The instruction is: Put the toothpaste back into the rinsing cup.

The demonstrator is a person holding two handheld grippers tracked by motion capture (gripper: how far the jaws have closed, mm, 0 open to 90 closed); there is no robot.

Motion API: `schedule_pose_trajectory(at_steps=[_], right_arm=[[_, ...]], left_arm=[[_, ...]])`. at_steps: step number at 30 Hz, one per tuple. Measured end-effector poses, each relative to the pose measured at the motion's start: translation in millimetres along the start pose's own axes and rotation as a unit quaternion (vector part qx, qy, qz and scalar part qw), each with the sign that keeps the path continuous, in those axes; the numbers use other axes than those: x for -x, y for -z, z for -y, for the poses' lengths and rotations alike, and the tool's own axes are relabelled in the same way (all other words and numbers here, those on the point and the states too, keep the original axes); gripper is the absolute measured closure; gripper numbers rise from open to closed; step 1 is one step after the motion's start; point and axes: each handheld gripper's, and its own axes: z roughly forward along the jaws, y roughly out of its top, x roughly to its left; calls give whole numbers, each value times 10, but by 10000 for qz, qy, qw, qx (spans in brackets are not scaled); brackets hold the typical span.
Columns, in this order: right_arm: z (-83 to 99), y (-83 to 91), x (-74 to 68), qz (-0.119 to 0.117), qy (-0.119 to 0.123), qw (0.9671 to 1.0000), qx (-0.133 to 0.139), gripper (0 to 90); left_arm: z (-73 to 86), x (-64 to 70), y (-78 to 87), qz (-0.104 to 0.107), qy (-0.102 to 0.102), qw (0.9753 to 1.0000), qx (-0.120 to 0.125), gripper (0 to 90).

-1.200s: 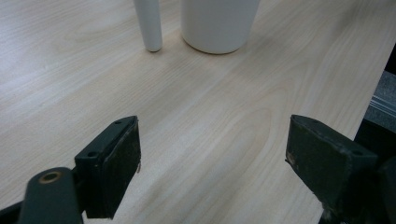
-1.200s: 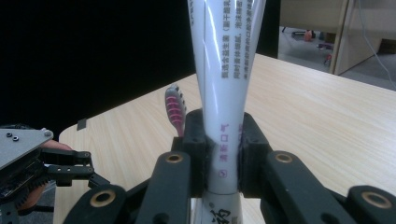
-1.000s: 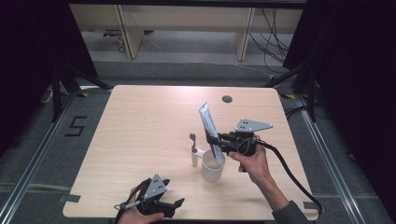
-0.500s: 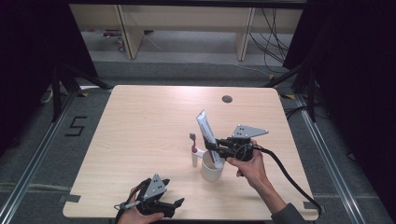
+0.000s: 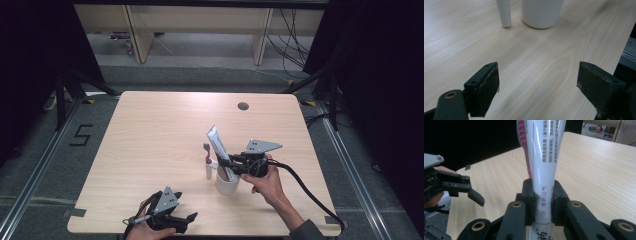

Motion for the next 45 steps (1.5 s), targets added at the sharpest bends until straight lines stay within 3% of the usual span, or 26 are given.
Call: schedule_pose_trajectory(at_steps=[2, 4, 7, 8, 11, 12, 13, 14, 15, 16, 18, 19, 20, 22, 23, 24, 31, 32, 33, 34, 40, 41, 45], right_arm=[[23, -25, 16, -26, 156, 9999, 21, 770], [43, -24, -1, 18, 28, 9999, -131, 769], [43, -12, 12, 25, 137, 9998, -136, 769], [46, -19, 11, -31, 118, 9999, -107, 769], [48, 9, -29, 67, -5, 9995, -297, 767], [43, 6, -10, 43, 152, 9995, -275, 766], [51, -6, -7, -58, 165, 9996, -231, 766], [56, 1, -31, 24, 77, 9996, -281, 766], [55, 5, -17, 129, 241, 9991, -309, 767], [58, 5, -21, 32, 260, 9991, -346, 768], [62, 20, -51, 101, 261, 9983, -507, 768], [65, 16, -40, 116, 413, 9980, -475, 768], [68, 17, -54, 132, 354, 9980, -516, 768], [69, 21, -54, 116, 460, 9973, -555, 768], [77, 22, -66, 126, 405, 9973, -605, 768], [85, 19, -69, 178, 434, 9970, -609, 768], [137, 22, -61, 176, 371, 9961, -778, 766], [145, 20, -52, 224, 463, 9956, -782, 765], [158, 19, -64, 187, 366, 9955, -854, 764], [170, 14, -48, 207, 496, 9948, -867, 764], [178, 40, -53, 143, 351, 9954, -884, 742], [174, 45, -49, 206, 427, 9955, -823, 729], [165, 77, -60, 262, 345, 9959, -790, 688]], left_arm=[[-2, 3, -3, -12, 32, 10000, 29, 174], [-3, 10, -6, -20, 80, 9999, 63, 174], [-2, -10, 0, -14, -58, 10000, -65, 174], [-6, 4, -2, 13, 33, 10000, -50, 174], [-1, 2, 4, 19, -23, 10000, -54, 174], [-2, -9, 2, -23, -61, 10000, -62, 174], [-4, 8, -8, 5, 69, 10000, 7, 174], [-3, 13, -13, 4, 103, 9999, 26, 174], [0, -7, 0, -35, -54, 9999, -81, 174], [-1, -4, 7, -32, -62, 9999, -133, 174], [-1, 17, -17, 25, 106, 9999, 30, 174], [-5, 16, -16, 27, 101, 9999, 21, 174], [-8, -11, 6, 8, -81, 9999, -144, 174], [-3, 10, 2, 58, 31, 10000, -46, 174], [1, 15, -9, -3, 53, 10000, 68, 174], [-9, 8, 5, -26, 38, 10000, -43, 174], [0, 15, -7, -4, 54, 10000, 67, 174], [-3, 18, 3, -7, 56, 10000, 7, 174], [-4, 17, 2, -6, 54, 10000, 10, 174], [-3, 15, -6, -13, 53, 10000, 54, 174], [0, 9, -5, 19, -18, 10000, -19, 174], [2, 16, -13, 19, 36, 10000, 33, 174], [5, 16, -19, 36, 70, 9999, 90, 174]])
